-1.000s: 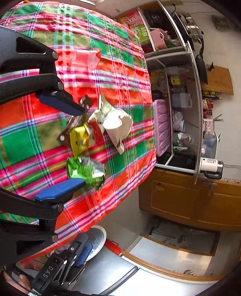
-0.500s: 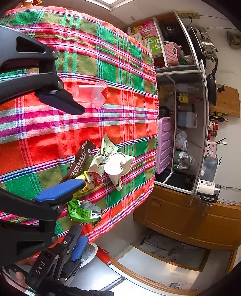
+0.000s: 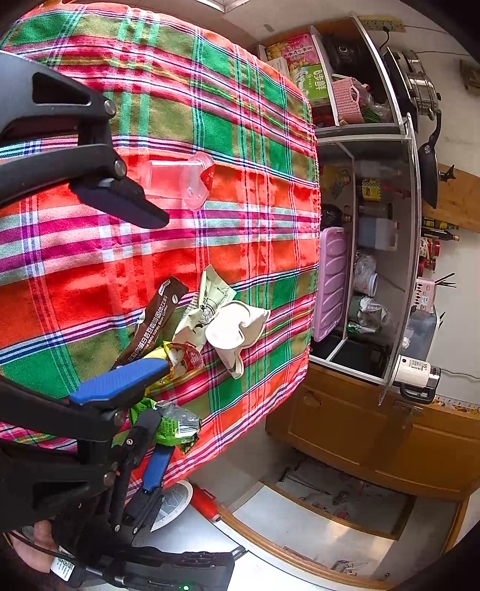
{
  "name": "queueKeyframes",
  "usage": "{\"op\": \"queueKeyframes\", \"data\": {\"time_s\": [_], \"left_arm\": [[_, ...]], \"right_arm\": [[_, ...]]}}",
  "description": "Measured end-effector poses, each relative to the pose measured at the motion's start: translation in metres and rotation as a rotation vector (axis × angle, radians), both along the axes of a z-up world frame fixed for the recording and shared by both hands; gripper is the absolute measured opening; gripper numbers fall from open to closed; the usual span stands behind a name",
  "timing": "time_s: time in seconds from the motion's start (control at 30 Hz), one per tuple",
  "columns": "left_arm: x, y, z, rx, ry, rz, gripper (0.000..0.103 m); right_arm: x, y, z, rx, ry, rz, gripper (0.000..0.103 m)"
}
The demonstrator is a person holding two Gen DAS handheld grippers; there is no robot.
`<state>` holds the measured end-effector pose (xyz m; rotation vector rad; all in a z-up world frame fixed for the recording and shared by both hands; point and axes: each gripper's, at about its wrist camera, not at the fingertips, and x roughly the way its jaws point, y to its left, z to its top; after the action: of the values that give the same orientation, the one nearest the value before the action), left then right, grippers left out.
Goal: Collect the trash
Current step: 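Grasp the green snack bag with the right tool while the left tool grasps the yellow chip bag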
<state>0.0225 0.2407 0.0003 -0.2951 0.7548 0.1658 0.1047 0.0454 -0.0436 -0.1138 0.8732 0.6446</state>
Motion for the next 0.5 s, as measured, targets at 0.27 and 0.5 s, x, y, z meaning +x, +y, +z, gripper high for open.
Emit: {"op": "queueKeyframes", "data": {"time_s": [0.27,0.5], "left_arm": [[0.011,-0.006,-0.003,-0.013,0.013,-0.028,0.075],[0.02,-0.018,-0.009,-0.018,0.034,-0.048,0.075]], "right_arm": [[0.003,-0.004,-0.002,-0.01,-0.002,-0.021,0.036],[0.005,-0.01,-0.002,-0.014,-0.013,-0.032,0.012]]}}
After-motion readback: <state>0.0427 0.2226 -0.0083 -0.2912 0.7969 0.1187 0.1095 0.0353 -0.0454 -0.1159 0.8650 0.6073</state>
